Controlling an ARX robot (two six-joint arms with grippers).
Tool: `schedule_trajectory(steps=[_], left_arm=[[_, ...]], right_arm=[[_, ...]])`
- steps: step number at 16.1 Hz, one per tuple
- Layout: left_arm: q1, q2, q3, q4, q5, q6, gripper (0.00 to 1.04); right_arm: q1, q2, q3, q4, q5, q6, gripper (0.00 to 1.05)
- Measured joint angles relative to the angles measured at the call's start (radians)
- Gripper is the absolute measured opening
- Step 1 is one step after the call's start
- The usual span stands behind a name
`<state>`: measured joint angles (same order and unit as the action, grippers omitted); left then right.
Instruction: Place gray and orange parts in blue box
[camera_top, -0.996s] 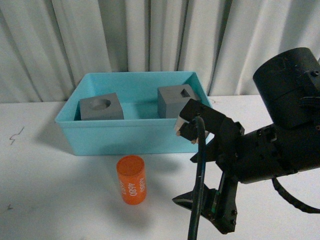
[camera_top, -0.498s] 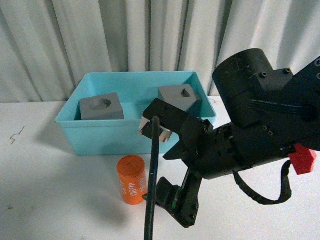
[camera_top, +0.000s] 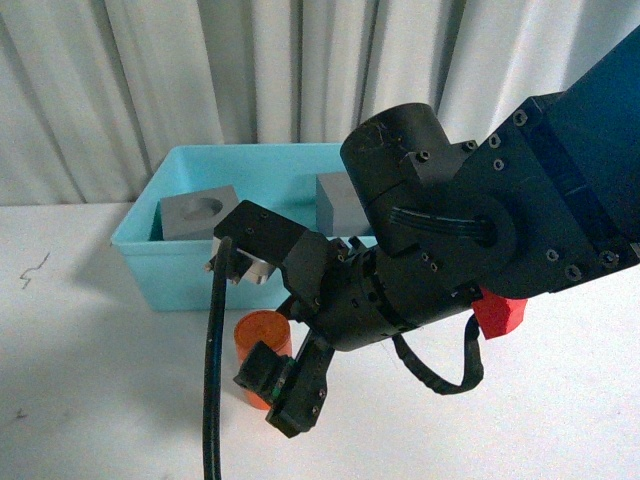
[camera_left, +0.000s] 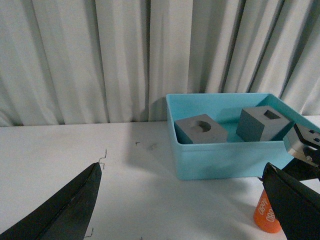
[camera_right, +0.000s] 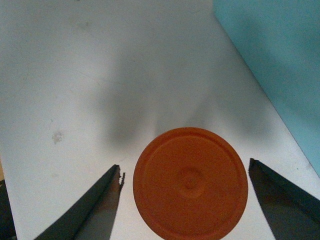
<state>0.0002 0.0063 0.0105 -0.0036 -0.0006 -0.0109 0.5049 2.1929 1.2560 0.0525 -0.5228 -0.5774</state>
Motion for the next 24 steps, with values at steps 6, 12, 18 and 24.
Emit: schedule_trajectory(steps=[6,12,18,24], left_arm=[[0.0,0.0,0.0,0.0,0.0,0.0,0.98],[0.0,0.0,0.0,0.0,0.0,0.0,0.98],[0.0,0.0,0.0,0.0,0.0,0.0,0.98],[0.0,0.0,0.0,0.0,0.0,0.0,0.98]], right_arm=[[-0.001,-0.01,-0.011,0.027,0.004,0.023,0.48],[-0.096,-0.481,-0.208,0.29,0.002,0.312,0.48],[-0.12,-0.143,0.216,0.367,0.415,0.61,0.47],[-0.061,0.027,0.316,0.322,0.435,0.689,0.47]])
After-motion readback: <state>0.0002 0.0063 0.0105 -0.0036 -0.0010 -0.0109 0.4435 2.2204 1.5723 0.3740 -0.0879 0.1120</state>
